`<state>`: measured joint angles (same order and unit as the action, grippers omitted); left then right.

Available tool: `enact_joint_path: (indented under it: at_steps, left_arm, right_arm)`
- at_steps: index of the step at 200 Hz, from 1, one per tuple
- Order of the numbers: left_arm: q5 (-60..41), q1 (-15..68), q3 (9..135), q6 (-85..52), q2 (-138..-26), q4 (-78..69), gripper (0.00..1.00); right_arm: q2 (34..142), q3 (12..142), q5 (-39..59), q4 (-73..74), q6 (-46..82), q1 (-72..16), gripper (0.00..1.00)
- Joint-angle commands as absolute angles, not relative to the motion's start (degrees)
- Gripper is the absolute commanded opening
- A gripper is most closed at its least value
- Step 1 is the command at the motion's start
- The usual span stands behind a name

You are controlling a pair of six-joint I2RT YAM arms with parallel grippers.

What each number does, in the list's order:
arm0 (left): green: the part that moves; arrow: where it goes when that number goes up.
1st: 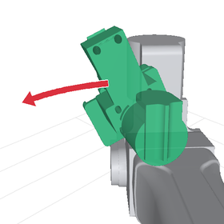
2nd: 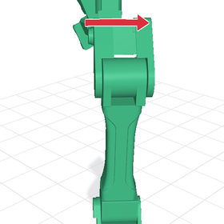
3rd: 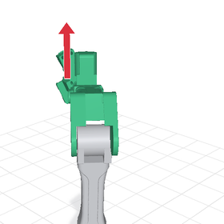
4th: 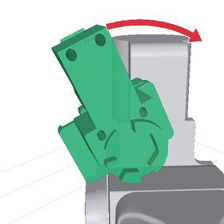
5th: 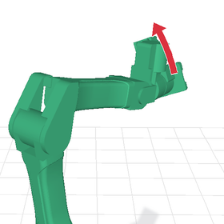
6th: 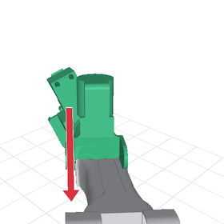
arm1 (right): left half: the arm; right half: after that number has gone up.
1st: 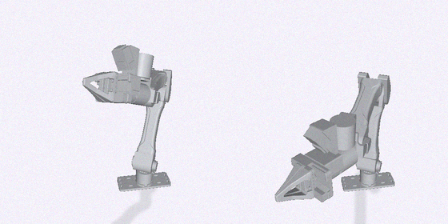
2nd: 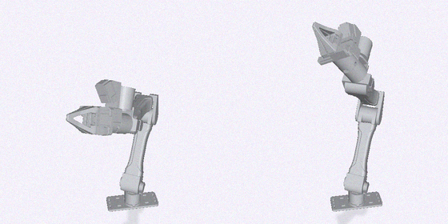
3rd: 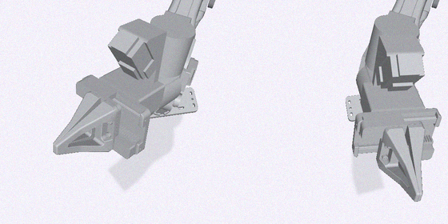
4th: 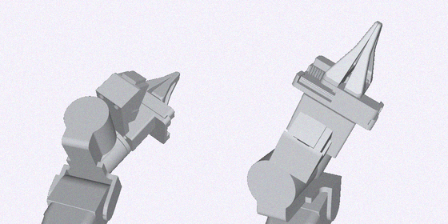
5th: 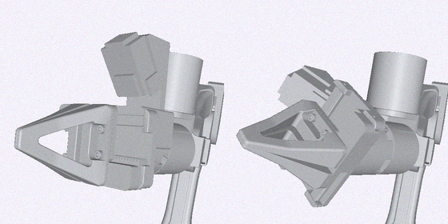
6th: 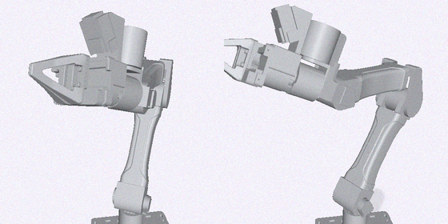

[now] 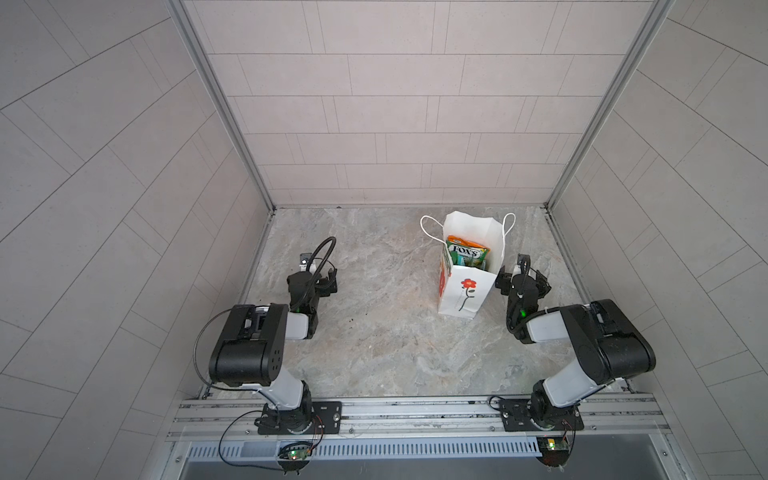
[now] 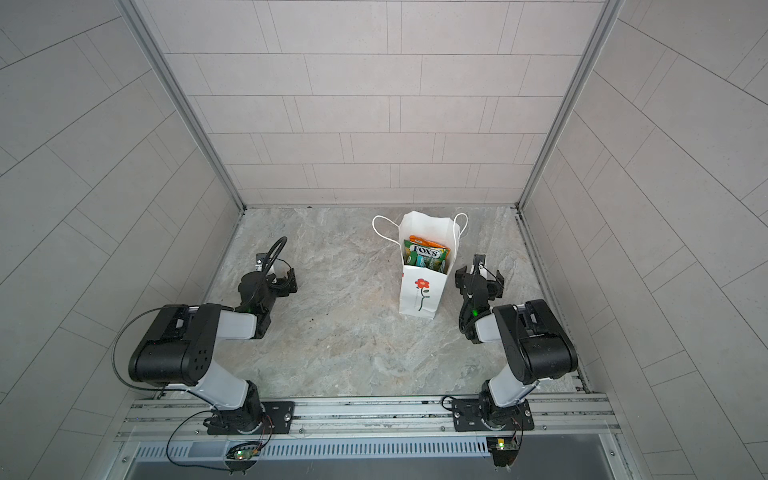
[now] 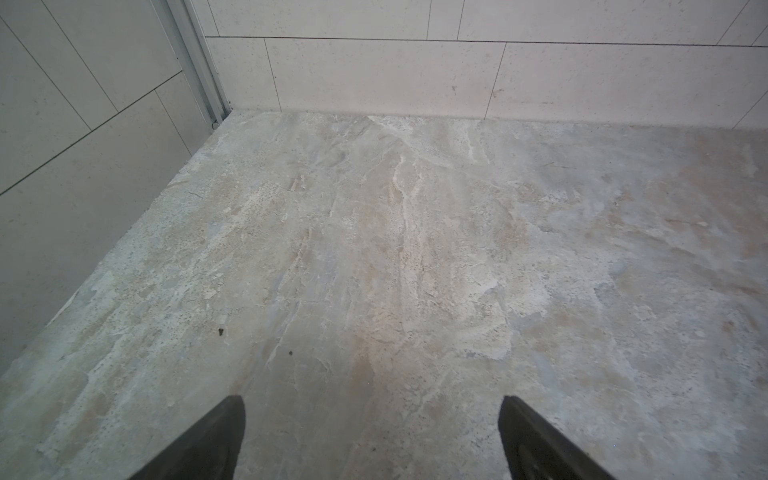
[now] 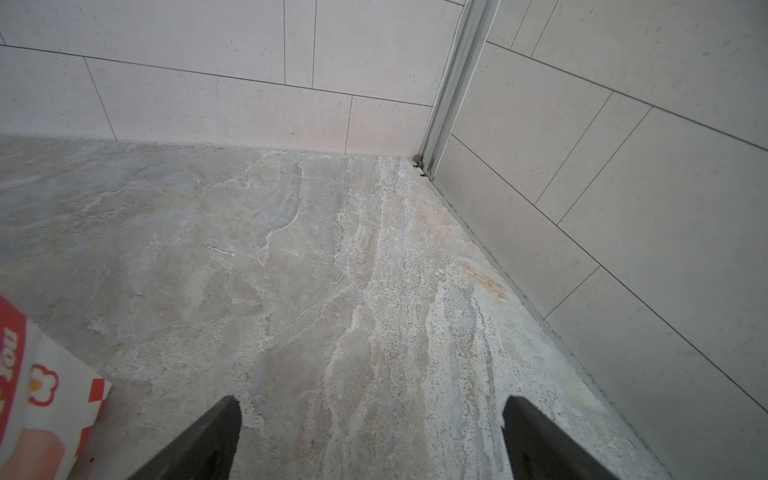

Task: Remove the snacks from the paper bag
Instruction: 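Move the left gripper to the bag's top edge while the right gripper approaches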

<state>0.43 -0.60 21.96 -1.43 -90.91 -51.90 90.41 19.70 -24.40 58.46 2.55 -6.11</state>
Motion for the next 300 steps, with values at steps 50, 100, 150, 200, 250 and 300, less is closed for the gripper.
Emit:
enact_joint_path:
  at_steps: [50,100,150,200,250,300]
  left_arm:
    - [1.3,-0.4,22.8,-0.9,-90.7,-52.4,1.0]
    - [13.4,1.3,26.8,-3.0,-81.5,-37.6,1.0]
    - [10.7,4.8,42.8,-19.3,-72.5,-6.3,1.0]
    - [-11.8,10.6,54.2,-35.1,-70.1,2.4,1.0]
    - [-14.6,23.3,61.9,-41.2,-69.8,-3.4,1.0]
    - [-14.4,30.4,68.5,-43.2,-76.4,-8.5,1.0]
  right_arm:
    - [90.9,19.1,-24.0,60.0,1.7,-6.3,0.99]
    - [79.7,20.0,-23.2,48.7,1.5,-6.4,0.99]
    - [66.6,27.4,-19.8,21.9,10.5,-6.4,1.0]
    - [58.1,33.1,-16.3,-0.1,23.7,-6.1,1.0]
    - [57.2,31.9,-6.0,-2.5,24.7,-6.1,0.99]
    - [59.0,30.4,2.8,0.5,23.6,-6.1,0.99]
